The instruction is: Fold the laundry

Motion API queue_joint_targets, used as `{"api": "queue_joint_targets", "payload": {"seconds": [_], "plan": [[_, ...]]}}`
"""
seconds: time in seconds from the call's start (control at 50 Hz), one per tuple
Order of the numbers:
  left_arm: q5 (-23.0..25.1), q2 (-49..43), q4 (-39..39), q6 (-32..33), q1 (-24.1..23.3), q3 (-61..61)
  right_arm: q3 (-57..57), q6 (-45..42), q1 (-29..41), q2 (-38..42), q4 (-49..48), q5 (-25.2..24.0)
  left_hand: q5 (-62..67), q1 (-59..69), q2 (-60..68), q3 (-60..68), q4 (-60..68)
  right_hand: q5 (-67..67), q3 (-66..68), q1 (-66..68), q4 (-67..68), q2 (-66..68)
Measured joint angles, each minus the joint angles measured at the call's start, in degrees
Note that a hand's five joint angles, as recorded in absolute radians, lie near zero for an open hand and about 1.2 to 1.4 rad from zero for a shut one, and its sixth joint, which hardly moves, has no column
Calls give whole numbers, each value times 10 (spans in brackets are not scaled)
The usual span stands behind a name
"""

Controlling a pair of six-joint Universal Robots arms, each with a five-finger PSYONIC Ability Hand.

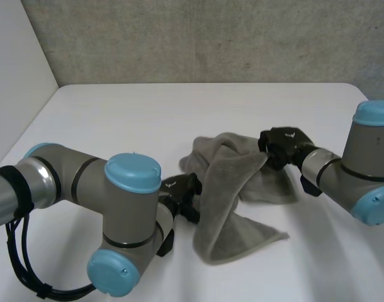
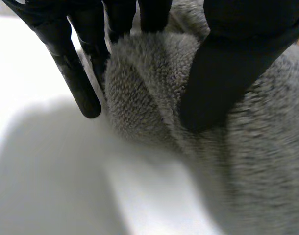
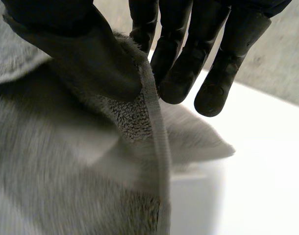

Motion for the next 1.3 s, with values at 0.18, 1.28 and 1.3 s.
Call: {"api": "queue_joint_targets", "payload": {"seconds": [0.18,1.28,1.3], "plan": [[-51,43,21,16,15,70,-3,32,4,-112,-37,6,80,84,94,95,98,0,0,0,0,0],[124,159,-163,225,211,-20,-29,-157,80,-110,111,25,65,66,44,43,44,2,4,2,1,0],[124,123,-163,238,211,-1,-43,-174,87,-76,110,38,-43,-32,-49,-47,-48,2,4,2,1,0]]}}
